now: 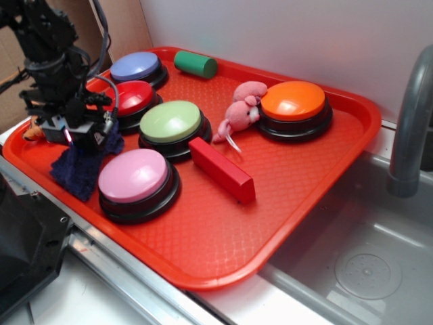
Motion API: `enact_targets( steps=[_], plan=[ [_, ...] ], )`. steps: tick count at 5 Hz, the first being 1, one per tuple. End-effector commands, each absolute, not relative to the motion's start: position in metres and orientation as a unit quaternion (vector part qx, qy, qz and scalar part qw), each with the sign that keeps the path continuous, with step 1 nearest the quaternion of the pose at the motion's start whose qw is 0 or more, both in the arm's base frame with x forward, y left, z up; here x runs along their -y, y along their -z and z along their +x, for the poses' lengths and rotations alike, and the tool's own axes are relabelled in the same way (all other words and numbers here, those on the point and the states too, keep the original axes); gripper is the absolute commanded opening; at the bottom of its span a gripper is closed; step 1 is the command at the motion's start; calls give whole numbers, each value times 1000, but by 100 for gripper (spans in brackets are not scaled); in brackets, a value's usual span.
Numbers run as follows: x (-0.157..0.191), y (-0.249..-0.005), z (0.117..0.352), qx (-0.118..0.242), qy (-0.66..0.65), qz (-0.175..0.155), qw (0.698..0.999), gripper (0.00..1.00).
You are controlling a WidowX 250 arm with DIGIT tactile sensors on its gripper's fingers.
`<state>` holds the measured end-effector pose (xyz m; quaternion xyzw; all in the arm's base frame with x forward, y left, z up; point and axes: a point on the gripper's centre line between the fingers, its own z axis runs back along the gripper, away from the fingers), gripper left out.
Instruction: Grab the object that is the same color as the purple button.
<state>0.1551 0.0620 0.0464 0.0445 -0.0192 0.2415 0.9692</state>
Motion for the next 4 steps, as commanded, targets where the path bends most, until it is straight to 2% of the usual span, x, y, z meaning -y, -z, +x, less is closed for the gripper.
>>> enact_targets(
  steps=[1, 2, 3, 4],
  plan=[
    [-53, -92, 166, 22, -181, 38, 983, 0],
    [-41, -118, 166, 8, -127, -9, 992, 0],
    [-23, -147, 163, 23, -70, -22, 997, 0],
    [-17, -150, 162, 39, -61, -30, 997, 0]
  ],
)
